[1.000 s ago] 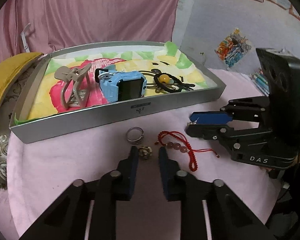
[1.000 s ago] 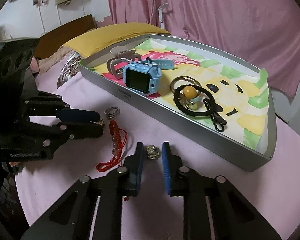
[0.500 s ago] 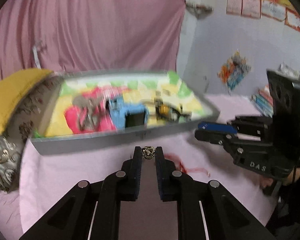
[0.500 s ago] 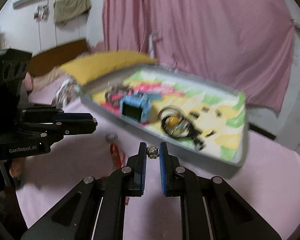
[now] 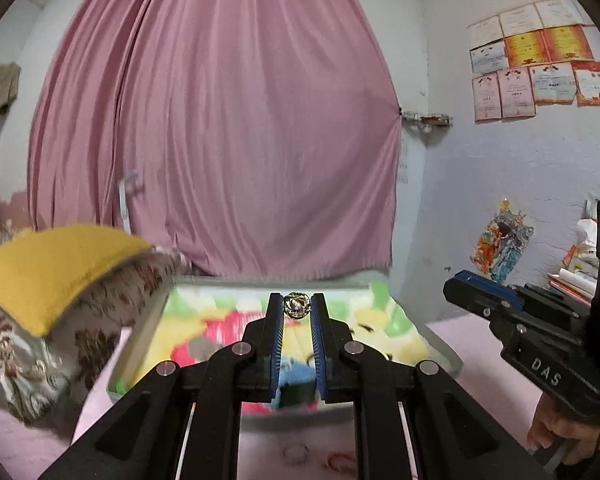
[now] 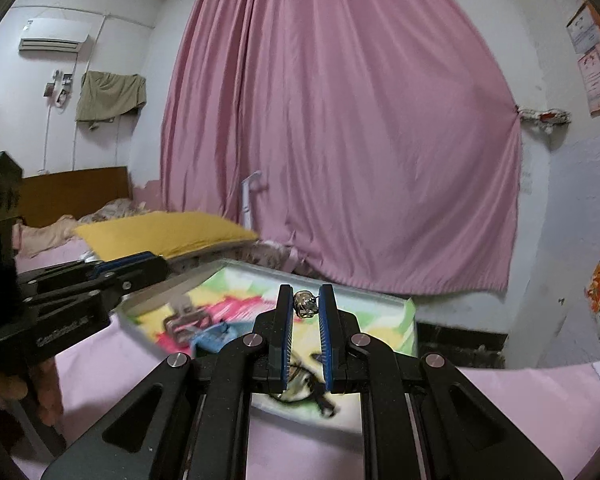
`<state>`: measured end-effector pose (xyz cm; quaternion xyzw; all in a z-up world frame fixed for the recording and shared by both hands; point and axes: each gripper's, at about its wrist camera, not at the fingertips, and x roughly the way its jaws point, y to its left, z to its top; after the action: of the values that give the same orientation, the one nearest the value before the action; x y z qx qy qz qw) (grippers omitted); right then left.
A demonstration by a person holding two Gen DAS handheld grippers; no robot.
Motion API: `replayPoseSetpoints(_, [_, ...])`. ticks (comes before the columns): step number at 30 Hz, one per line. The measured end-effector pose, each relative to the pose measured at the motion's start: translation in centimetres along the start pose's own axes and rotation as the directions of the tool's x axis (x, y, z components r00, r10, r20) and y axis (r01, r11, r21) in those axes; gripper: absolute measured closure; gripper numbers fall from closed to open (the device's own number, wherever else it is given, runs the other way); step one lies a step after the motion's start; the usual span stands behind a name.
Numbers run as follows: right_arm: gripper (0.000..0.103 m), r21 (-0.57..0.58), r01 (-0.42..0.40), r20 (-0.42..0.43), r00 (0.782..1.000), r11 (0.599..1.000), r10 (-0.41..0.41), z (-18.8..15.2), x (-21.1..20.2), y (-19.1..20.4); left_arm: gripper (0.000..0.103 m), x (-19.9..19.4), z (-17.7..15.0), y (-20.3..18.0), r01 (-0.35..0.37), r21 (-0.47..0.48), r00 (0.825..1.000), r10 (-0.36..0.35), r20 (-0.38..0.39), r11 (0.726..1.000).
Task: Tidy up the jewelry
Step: 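Carry the gold ring into the tray and open the left tool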
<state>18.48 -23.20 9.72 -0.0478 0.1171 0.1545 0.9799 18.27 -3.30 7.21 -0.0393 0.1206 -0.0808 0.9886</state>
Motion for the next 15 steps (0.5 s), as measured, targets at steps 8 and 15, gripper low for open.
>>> replayPoseSetpoints(8, [0.092,0.004,0.011,-0.01,1.0,1.0,-0.011,-0.6,2.4,0.0,0.09,1.4,-0.1,-0.2,0.003,0.026,1.0,-0.004,0.026,1.0])
replayPoseSetpoints(15, [0.092,0.026,-0.019,-0.131,0.991,0.999,0.022,-1.4,4.5,-0.1,0.09,2.4,-0.9,0.1,0.022,0.003,0.999,-0.022,-0.041,1.0])
